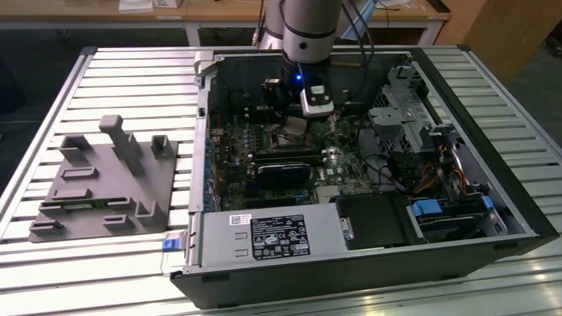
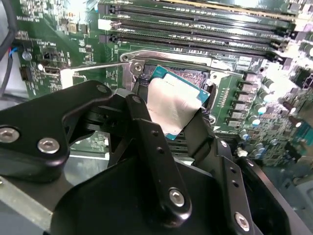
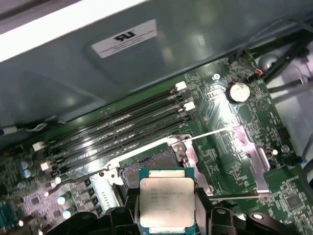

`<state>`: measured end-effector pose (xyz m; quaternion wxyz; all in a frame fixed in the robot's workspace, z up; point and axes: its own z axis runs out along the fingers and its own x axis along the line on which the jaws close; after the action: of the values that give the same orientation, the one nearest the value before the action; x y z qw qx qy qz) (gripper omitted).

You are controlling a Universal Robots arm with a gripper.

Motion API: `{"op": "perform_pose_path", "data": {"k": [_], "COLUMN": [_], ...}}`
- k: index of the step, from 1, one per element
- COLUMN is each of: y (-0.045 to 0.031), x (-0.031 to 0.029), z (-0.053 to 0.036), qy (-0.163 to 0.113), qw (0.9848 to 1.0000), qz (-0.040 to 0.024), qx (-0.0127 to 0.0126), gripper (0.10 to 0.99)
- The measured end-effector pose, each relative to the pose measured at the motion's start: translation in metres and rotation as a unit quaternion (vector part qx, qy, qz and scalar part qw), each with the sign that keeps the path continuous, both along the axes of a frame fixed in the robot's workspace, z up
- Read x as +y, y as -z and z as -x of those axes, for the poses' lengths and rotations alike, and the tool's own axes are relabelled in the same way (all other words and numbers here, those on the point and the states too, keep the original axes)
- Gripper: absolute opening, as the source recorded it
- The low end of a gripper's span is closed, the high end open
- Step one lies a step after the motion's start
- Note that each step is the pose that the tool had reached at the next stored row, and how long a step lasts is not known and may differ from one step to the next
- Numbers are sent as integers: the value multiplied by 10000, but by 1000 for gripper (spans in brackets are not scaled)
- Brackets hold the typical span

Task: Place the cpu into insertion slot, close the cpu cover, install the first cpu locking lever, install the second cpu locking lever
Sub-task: 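Place the cpu into insertion slot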

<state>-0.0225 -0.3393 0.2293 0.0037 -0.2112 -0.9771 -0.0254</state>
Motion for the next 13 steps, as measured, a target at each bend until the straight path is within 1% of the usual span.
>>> {"op": "perform_pose_path", "data": {"k": [4,7,10,13], "y": [4,7,11,15], "x": [0,0,0,0], "z": [0,0,0,0], "qy": [263,471,712,942], "qw": [9997,9989,9975,9956], "qz": [0,0,2,2], "qx": [0,0,0,0], "gripper": [537,537,537,537]}}
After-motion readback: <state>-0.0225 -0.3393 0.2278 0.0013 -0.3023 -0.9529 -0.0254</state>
